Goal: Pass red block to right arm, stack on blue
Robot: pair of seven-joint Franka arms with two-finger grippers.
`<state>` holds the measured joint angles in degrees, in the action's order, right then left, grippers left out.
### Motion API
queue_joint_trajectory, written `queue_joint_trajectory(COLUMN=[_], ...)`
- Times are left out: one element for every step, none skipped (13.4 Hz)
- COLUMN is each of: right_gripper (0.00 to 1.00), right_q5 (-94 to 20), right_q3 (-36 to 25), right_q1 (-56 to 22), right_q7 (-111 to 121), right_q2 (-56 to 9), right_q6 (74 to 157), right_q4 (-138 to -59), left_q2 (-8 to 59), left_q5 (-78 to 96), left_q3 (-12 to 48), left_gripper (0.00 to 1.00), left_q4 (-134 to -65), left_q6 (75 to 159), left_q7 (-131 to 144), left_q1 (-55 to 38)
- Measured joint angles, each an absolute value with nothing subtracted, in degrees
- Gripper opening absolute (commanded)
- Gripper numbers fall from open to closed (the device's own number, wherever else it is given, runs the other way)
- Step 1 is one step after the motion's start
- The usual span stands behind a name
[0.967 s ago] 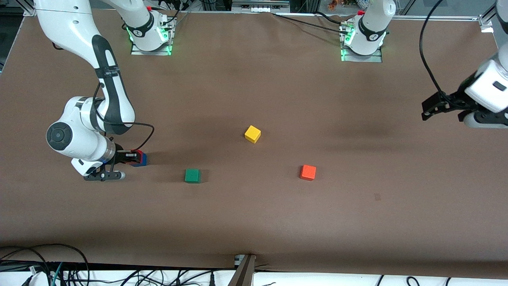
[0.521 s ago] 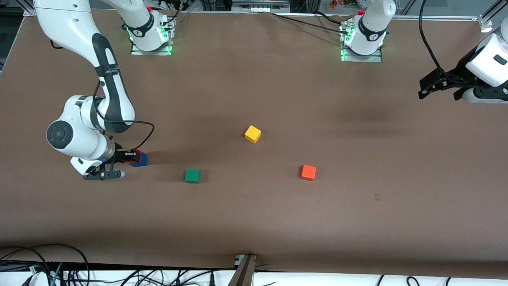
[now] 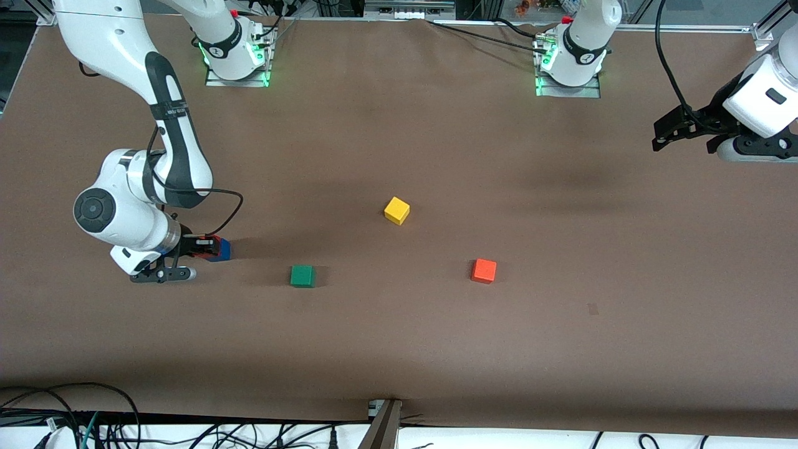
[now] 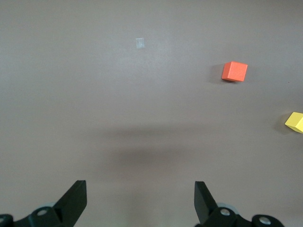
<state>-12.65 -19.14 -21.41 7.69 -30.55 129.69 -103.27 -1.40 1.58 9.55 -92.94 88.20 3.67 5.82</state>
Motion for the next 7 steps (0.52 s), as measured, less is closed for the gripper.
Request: queue_joint_trajectory(right_gripper=[0.00,0.00,0.00,0.06,0.21,0.40,0.53], right_q5=[-12.64,-12.64,-12.64,-12.64,-12.63,-12.63,-12.63], right_q3=[-19.13,-19.12,-19.11,-19.10,-19.09,-19.07,-19.06], right_q1=[-21.42,-21.42,-21.43,-21.43,-21.44,-21.44,-21.44], right_q7=[7.69,7.69,7.68,7.67,7.66,7.65,7.64], right_q2=[-30.56,-30.56,-30.56,-30.56,-30.56,-30.56,-30.56], right_q6=[129.84,129.88,129.90,129.91,129.91,129.92,129.92], right_q4=[-103.39,-103.46,-103.48,-103.48,-103.49,-103.50,-103.51], left_q2=[-1.39,-1.39,-1.39,-1.39,-1.39,-1.39,-1.39], left_q5=[1.58,1.58,1.58,1.58,1.58,1.58,1.58], left_q3=[9.62,9.74,9.82,9.85,9.85,9.85,9.84], left_gripper=[1.00,1.00,1.00,1.00,1.00,1.00,1.00], left_q4=[-92.86,-92.76,-92.72,-92.71,-92.71,-92.71,-92.71], left_q6=[88.20,88.20,88.20,88.20,88.20,88.20,88.20], left_q7=[3.67,3.67,3.67,3.67,3.67,3.67,3.67], left_q1=[5.75,5.68,5.62,5.58,5.58,5.59,5.59])
